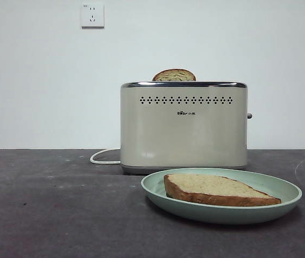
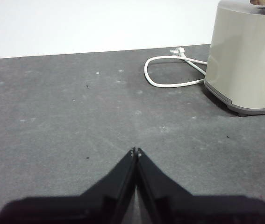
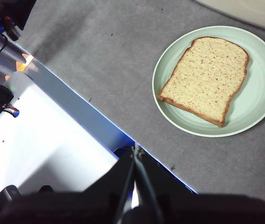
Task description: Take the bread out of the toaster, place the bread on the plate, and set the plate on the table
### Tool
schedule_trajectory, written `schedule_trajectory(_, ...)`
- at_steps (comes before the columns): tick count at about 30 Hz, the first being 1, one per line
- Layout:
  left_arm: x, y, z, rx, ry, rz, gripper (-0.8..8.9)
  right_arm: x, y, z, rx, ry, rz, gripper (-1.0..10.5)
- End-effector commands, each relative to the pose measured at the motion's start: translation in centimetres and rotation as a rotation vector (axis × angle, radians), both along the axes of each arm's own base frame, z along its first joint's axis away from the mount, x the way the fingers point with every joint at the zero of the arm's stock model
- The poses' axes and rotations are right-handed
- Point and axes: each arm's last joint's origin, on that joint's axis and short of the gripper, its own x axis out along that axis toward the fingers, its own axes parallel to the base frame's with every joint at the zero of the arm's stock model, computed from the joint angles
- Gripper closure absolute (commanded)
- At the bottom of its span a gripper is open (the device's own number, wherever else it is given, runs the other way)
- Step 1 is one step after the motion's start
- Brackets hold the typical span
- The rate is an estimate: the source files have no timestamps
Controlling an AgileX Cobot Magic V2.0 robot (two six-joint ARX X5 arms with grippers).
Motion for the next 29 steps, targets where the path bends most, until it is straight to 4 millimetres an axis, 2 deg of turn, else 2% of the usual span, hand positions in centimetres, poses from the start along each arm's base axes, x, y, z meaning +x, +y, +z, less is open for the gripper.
schedule_trajectory(1,0.1,0.0,-0.4,-0.010,0.007,0.006,8.17,0.0,0.0,-0.1,0.002,0.004,-0.007,9.5)
schedule_trajectory(13,0.1,0.0,-0.4,-0.010,0.007,0.006,8.17,0.0,0.0,-0.1,-0.011,-0.019,0.010,9.5)
schedule_trajectory(19,0.1,0.0,-0.4,-0.010,0.007,0.006,8.17,-1.0,-2.3,0.5,-0.084,-0.179,-0.123,9.5)
schedule_trajectory(24,0.1,0.0,-0.4,-0.010,0.007,0.006,8.17,-2.9,-4.8,1.2,-0.060,-0.292,-0.323,9.5)
schedule_trajectory(29,0.1,0.0,-0.4,-0.010,0.007,0.006,8.17,-4.6,-5.9,2.0,-0.056,-0.533,-0.402,9.5)
